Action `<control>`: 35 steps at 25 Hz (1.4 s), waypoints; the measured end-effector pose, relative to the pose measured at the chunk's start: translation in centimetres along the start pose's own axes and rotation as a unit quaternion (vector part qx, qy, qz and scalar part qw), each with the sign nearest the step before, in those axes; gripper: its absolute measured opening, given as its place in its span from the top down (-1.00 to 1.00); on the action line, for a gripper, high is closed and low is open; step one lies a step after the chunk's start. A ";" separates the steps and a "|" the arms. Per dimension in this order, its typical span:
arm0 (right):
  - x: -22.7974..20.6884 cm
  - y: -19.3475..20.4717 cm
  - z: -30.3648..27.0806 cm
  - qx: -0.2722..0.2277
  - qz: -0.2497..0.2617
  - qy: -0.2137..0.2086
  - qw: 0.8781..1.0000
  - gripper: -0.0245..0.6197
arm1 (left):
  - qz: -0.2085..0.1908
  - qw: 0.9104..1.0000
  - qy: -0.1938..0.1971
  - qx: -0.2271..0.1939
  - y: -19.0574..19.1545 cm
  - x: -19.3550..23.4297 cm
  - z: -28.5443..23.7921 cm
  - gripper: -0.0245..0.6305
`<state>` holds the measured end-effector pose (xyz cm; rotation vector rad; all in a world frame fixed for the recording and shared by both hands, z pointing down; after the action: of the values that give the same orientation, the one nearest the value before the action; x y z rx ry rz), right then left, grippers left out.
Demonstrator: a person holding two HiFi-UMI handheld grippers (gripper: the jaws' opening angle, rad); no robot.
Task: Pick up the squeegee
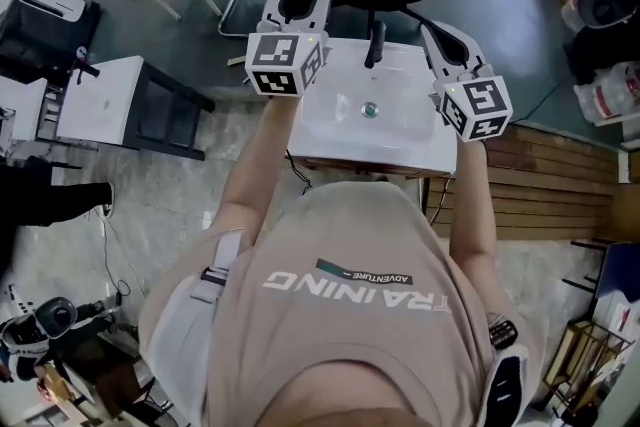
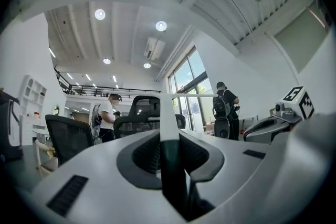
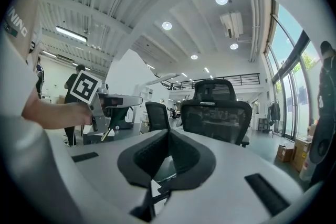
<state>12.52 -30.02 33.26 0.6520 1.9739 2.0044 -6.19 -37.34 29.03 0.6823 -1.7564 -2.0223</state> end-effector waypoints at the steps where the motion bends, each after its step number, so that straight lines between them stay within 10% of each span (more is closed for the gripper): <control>1: -0.1 -0.2 0.0 -0.001 -0.001 0.001 1.000 0.82 | -0.002 1.000 -0.001 -0.002 -0.2 0.1 -0.1 0.67; 35: -2.9 -5.0 -3.4 -0.004 0.000 0.006 1.000 0.82 | -0.022 0.999 -0.007 -0.030 -3.4 0.1 -1.9 0.67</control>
<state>12.73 -34.13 27.95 0.6384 1.9724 2.0190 -5.08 -38.38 25.45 0.6958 -1.6950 -2.1042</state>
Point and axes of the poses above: the fingertips, and each gripper's own axes: z backward along the fingers, x to its left, y out of its underside, the point moved 3 cm from there along z, backward along the fingers
